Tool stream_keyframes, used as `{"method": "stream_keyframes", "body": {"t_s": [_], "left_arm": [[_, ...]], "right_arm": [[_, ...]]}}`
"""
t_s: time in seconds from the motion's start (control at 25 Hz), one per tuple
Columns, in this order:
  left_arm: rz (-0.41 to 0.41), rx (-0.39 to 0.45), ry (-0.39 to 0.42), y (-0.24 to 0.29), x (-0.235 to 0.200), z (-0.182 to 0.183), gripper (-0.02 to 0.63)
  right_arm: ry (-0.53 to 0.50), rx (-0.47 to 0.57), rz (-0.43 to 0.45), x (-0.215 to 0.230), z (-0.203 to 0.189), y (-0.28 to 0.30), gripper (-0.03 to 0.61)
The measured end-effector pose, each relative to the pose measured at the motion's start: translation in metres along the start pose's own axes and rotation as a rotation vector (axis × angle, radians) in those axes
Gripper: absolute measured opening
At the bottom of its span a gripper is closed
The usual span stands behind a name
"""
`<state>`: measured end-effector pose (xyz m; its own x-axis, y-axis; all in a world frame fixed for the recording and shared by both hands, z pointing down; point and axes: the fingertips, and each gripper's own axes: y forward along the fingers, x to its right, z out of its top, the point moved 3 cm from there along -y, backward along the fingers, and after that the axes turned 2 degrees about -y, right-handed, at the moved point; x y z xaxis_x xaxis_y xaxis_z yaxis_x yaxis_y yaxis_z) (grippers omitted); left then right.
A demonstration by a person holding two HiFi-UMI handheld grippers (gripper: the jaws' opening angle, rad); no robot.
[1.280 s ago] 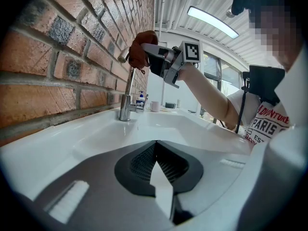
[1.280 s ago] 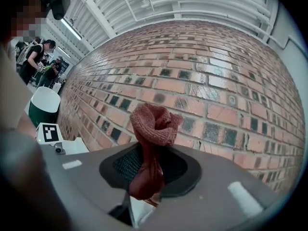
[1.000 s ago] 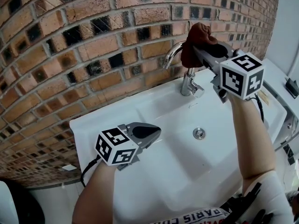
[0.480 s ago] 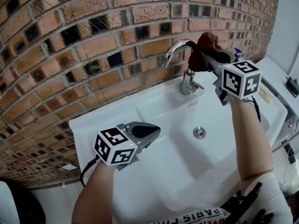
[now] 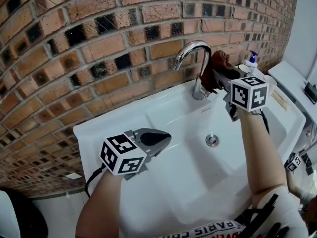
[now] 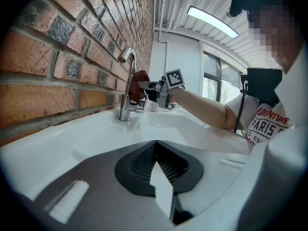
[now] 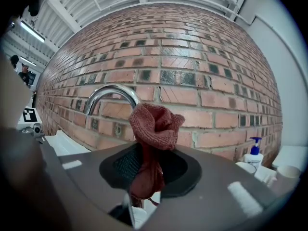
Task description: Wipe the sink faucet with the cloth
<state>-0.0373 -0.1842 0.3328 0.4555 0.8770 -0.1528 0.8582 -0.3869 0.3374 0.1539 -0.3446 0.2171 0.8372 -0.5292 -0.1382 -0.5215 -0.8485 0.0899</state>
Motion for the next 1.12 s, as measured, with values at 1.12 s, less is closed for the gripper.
{"method": "stream_keyframes", "body": {"t_s": [1.12], "left_arm": [[0.002,0.0,-0.001,0.0,0.0,0.0,0.006]], "right_arm": [[-0.233,0.031,0.124,-0.076,0.025,0.004,0.096]]}}
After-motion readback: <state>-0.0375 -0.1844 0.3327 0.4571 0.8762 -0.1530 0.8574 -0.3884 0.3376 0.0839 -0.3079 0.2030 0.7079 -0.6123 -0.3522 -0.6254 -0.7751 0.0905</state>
